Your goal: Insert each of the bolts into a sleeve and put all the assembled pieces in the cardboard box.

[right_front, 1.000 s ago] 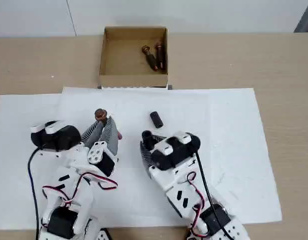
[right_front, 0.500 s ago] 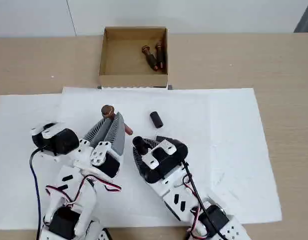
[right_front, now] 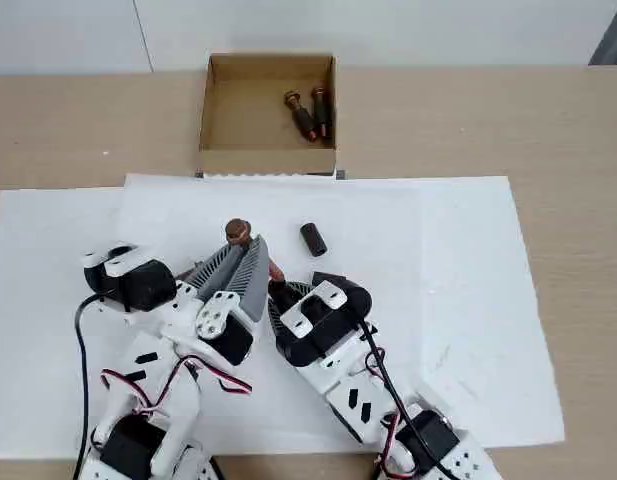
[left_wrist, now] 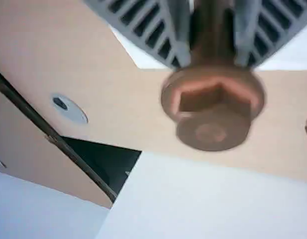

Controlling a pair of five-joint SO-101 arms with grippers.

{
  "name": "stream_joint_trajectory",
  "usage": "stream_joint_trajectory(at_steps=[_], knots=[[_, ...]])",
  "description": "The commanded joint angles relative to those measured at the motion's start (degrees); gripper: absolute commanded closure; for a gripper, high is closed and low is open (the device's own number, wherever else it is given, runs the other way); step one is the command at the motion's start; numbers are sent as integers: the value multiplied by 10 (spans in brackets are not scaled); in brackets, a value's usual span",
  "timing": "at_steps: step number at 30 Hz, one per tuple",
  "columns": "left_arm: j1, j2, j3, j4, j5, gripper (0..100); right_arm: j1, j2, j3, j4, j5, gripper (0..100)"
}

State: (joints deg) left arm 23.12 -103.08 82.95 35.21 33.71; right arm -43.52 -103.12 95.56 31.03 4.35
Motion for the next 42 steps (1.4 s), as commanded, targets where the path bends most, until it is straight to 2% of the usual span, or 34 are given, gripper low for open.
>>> stream_joint_trajectory(at_steps=[1, 4, 17, 25, 33, 42], knots=[[1, -11, -15, 1, -1, 995, -2, -5, 9, 1, 6, 996], [1, -11, -15, 1, -19, 995, -1, -5, 9, 1, 6, 996], [4, -10, -14, 1, -20, 995, 23, -5, 9, 0, 23, 996], [4, -9, -9, 2, -20, 995, 20, -5, 9, -36, 26, 996], [6, -9, 11, 41, -20, 995, 20, -5, 9, -38, 26, 996], [89, -9, 25, 105, -20, 995, 20, -5, 9, -39, 26, 996]])
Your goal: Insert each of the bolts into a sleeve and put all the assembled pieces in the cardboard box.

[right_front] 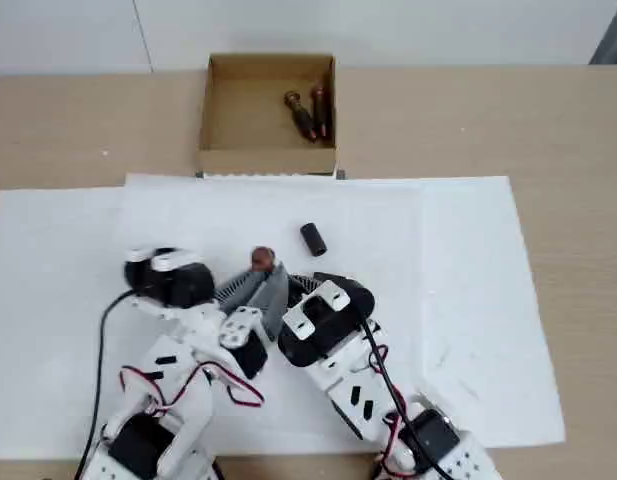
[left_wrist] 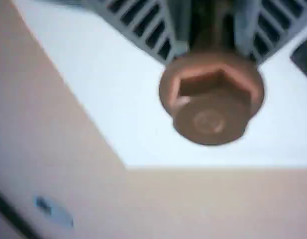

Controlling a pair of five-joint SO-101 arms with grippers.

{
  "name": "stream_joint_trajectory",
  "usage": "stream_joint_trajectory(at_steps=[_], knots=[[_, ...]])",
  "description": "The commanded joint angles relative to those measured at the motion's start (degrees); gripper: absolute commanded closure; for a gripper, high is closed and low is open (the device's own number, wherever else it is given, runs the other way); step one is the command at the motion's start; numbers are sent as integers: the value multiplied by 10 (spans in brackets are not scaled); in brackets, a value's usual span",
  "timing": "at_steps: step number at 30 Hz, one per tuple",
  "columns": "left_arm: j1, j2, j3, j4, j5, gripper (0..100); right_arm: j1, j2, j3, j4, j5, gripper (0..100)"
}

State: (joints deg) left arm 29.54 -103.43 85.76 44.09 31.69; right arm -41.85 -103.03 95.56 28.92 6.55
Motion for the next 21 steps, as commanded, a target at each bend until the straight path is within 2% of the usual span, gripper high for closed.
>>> stream_joint_trajectory(at_steps=[1, 6, 10, 16, 21], knots=[[27, -5, -3, 23, 0, 995, 3, -6, 9, -18, 4, 996], [25, -5, -3, 39, -5, 995, 3, -6, 9, -18, 4, 996], [24, -5, -3, 39, -40, 985, 3, -6, 9, -18, 4, 996], [-7, -4, -3, 65, -49, 812, 3, -6, 9, -18, 4, 996], [-59, -4, -7, 101, -76, 791, 3, -6, 9, -15, 4, 996]])
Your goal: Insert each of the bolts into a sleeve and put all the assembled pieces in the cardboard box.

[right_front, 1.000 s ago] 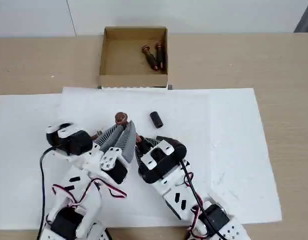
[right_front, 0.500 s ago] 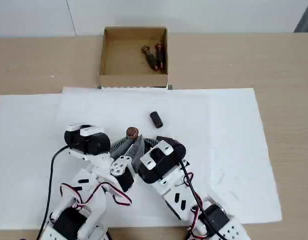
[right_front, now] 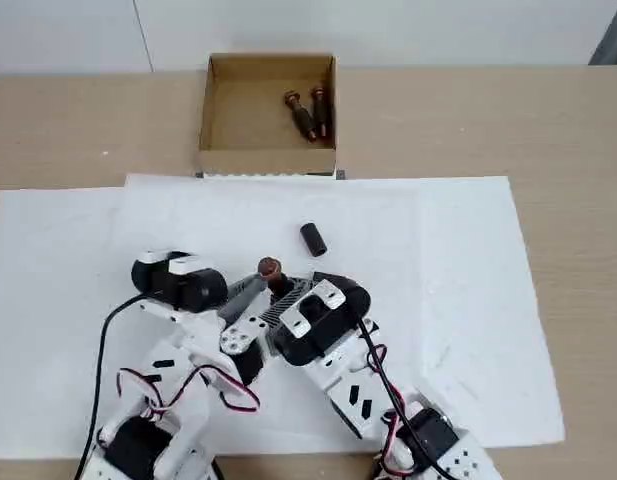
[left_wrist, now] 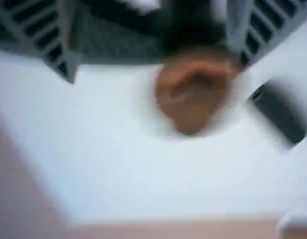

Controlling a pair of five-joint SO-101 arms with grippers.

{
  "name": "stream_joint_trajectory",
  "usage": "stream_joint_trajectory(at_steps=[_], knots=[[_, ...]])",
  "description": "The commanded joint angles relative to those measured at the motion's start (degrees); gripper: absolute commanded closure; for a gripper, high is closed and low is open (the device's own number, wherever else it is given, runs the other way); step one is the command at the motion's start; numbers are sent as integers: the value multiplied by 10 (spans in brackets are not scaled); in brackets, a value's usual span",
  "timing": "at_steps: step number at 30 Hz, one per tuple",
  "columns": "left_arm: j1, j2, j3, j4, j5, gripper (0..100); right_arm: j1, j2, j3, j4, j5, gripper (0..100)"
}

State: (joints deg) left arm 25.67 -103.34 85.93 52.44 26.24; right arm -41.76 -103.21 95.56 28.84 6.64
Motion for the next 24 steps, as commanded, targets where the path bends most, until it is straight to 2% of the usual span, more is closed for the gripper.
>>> stream_joint_trajectory(at_steps=[1, 4, 24], knots=[[-31, -6, -9, 18, -26, 791, 2, -4, 9, -15, 4, 996], [-46, -6, -20, 18, -43, 790, 2, -4, 9, -13, 4, 996], [-47, -6, -116, 20, -41, 798, 6, 1, 9, -13, 4, 996]])
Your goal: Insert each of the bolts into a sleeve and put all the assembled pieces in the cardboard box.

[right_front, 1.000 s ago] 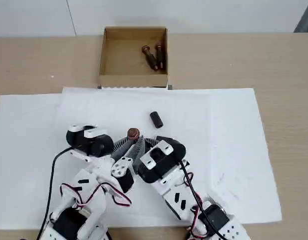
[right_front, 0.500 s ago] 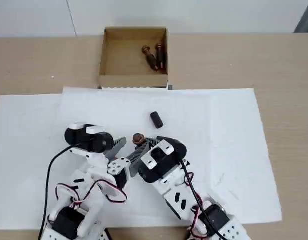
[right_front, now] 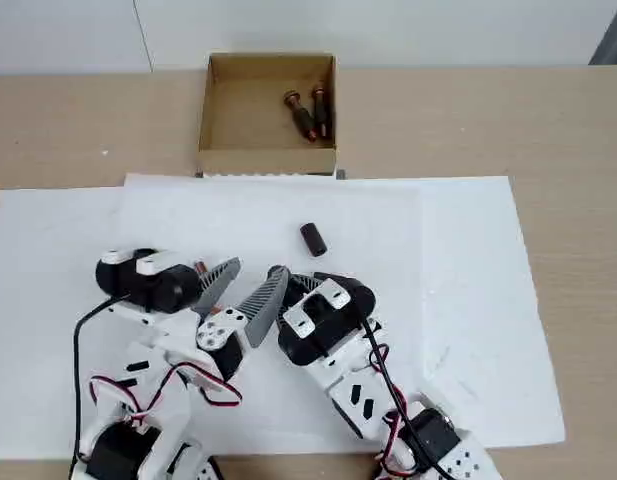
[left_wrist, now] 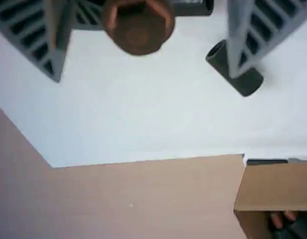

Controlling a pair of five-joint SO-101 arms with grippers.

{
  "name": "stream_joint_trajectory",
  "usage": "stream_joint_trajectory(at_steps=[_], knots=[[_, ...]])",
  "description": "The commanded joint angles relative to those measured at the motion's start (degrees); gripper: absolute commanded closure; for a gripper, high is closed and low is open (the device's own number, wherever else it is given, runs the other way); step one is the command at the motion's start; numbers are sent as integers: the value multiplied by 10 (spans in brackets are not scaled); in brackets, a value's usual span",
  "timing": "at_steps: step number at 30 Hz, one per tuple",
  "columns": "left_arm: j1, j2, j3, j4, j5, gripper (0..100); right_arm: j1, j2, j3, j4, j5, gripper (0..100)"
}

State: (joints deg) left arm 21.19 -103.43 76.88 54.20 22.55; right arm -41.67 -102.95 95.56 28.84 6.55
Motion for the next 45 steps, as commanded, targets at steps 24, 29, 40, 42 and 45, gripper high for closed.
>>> stream_joint_trajectory(at_steps=[24, 29, 40, 42, 45], knots=[[-206, -5, 139, 6, -151, 994, 210, 1, -155, 169, -130, 996], [-207, -5, 162, 6, -158, 994, 224, 63, -217, 176, -127, 996], [-206, -6, 182, 5, -156, 994, 225, 442, -490, 121, -170, 996], [-206, -6, 182, 5, -156, 994, 225, 511, -534, 103, -171, 996], [-206, -6, 182, 5, -156, 994, 225, 611, -599, 89, -171, 996]])
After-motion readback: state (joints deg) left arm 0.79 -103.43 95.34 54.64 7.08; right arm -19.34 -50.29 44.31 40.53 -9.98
